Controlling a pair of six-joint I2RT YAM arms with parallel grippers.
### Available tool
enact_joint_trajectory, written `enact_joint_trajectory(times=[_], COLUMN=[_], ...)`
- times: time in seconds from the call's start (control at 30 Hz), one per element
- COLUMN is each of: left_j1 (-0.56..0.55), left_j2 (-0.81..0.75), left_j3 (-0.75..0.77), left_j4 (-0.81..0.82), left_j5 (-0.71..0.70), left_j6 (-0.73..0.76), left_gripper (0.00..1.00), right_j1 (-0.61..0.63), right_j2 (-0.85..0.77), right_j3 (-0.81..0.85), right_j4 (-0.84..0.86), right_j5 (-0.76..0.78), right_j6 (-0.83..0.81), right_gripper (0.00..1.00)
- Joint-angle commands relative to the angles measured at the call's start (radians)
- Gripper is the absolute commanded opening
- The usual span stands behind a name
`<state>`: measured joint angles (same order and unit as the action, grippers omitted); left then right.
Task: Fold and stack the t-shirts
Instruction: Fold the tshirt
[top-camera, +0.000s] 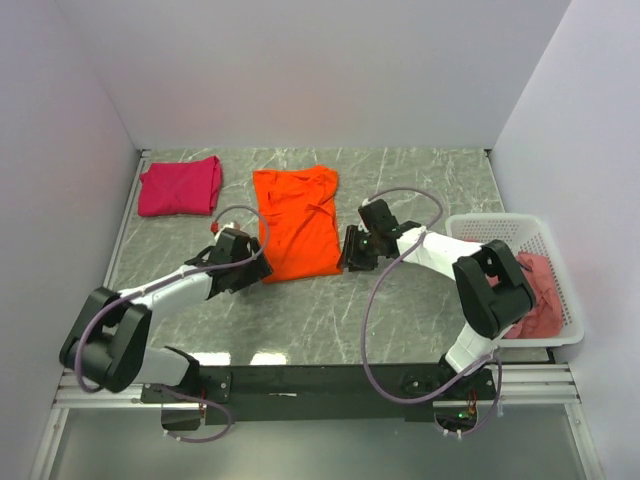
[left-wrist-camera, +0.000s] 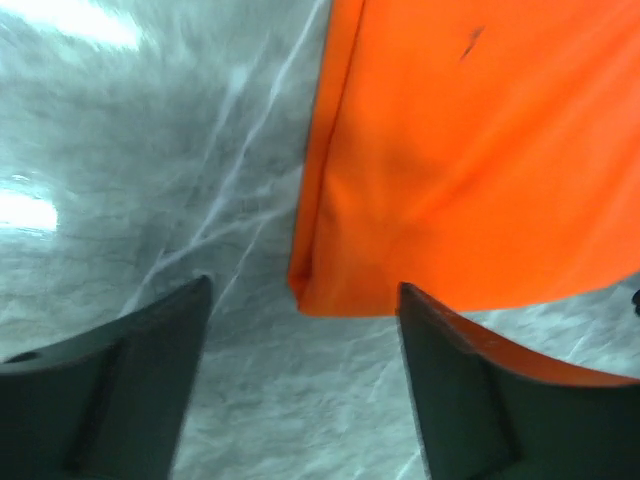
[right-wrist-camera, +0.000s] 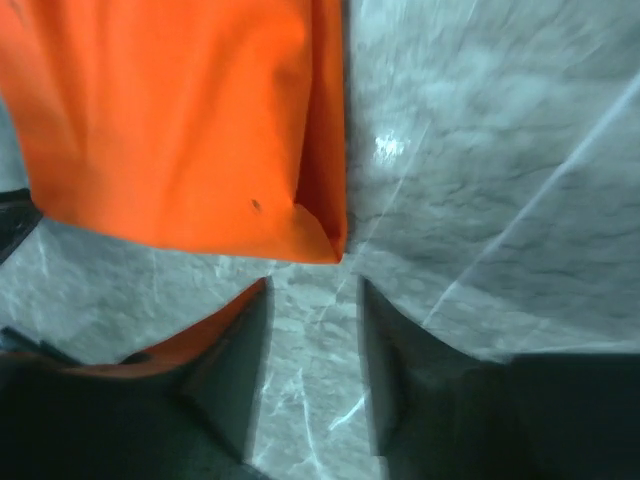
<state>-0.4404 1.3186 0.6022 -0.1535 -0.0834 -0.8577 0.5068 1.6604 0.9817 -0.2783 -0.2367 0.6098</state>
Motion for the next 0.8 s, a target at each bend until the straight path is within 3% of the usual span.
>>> enact_joint_trajectory(times=[0.0, 0.17, 0.3, 0.43, 0.47, 0.5, 0.6, 0.77], left_j1=[0.002, 0.0, 0.002, 0.003, 0.003, 0.003, 0.003, -0.001], left_j2=[0.053, 0.1, 0.119, 0.159, 0.168, 0.171, 0.168, -0.006], left_j3=[0.011, -0.01, -0.019, 0.005, 0.014, 0.018, 0.015, -0.085], left_j4=[0.043, 0.055, 0.051, 0.063, 0.063, 0.062, 0.06, -0.004], left_j5=[0.071, 0.108, 0.086, 0.096, 0.087, 0.085, 0.086, 0.086], left_j6=[0.006, 0.016, 0.031, 0.032, 0.029, 0.029, 0.042, 0.017], left_gripper=[0.78, 0.45, 0.36, 0.19, 0.01, 0.01, 0.01, 0.01], right_j1=[0.012, 0.021, 0.024, 0.026, 0.026, 0.027, 0.029, 0.065], right_j2=[0.025, 0.076, 0.105, 0.13, 0.125, 0.121, 0.09, -0.048], right_j3=[0.008, 0.005, 0.009, 0.012, 0.006, -0.006, -0.041, -0.136], right_j4=[0.05, 0.087, 0.09, 0.076, 0.079, 0.079, 0.083, 0.094], right_j5=[-0.068, -0.101, -0.087, -0.067, -0.066, -0.065, -0.055, -0.072], right_j6=[0.021, 0.05, 0.053, 0.051, 0.051, 0.05, 0.036, 0.008], right_gripper=[0.44, 0.39, 0.38, 0.32, 0.29, 0.18, 0.0, 0.0])
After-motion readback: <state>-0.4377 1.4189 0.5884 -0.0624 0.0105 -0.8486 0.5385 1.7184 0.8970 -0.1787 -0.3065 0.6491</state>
